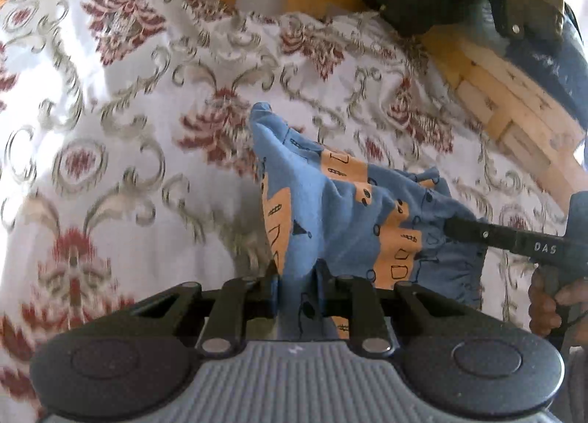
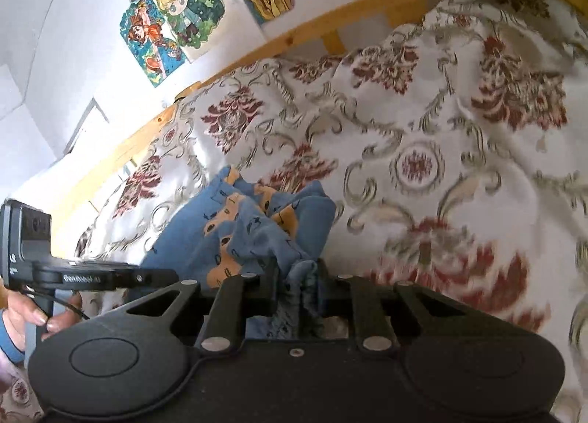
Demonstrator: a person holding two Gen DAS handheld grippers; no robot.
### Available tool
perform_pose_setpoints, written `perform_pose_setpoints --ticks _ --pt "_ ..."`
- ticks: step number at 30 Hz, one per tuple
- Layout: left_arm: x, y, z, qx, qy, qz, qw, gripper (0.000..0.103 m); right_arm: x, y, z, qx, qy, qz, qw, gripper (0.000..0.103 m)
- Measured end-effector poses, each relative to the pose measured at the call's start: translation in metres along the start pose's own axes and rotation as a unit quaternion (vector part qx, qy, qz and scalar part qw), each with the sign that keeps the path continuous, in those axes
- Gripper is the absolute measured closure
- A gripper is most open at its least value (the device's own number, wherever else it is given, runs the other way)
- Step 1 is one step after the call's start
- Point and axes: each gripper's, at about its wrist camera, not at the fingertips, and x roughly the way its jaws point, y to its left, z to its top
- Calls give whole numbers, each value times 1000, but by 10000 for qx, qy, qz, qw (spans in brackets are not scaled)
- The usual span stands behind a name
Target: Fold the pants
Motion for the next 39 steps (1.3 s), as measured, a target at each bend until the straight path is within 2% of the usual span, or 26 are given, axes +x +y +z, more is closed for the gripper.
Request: perform_pose_setpoints --ticks 7,12,21,30,31,36,37,39 --pt "24 15 47 49 -153 -65 9999 83 38 -10 58 -419 108 7 9991 84" --pt "45 30 66 -39 -203 -185 9996 83 68 -20 86 -718 321 -106 9968 84" --pt "91 56 56 -359 170 -277 9988 83 109 -54 74 -268 748 -218 9966 84" --pt "96 63 51 -311 244 -328 9987 82 111 -56 70 -213 783 -229 9964 82" --pt "95 62 52 -307 256 -326 9987 81 111 -55 70 -222 772 -246 9965 79" --pt "90 63 56 -571 276 -265 9976 75 96 -41 69 -493 513 -406 9966 52" --pt "87 62 56 -618 243 -266 9974 71 92 -38 68 -554 463 -455 9964 43" --pt "79 58 57 -633 144 -201 9977 57 82 -29 65 -677 352 -558 9955 37"
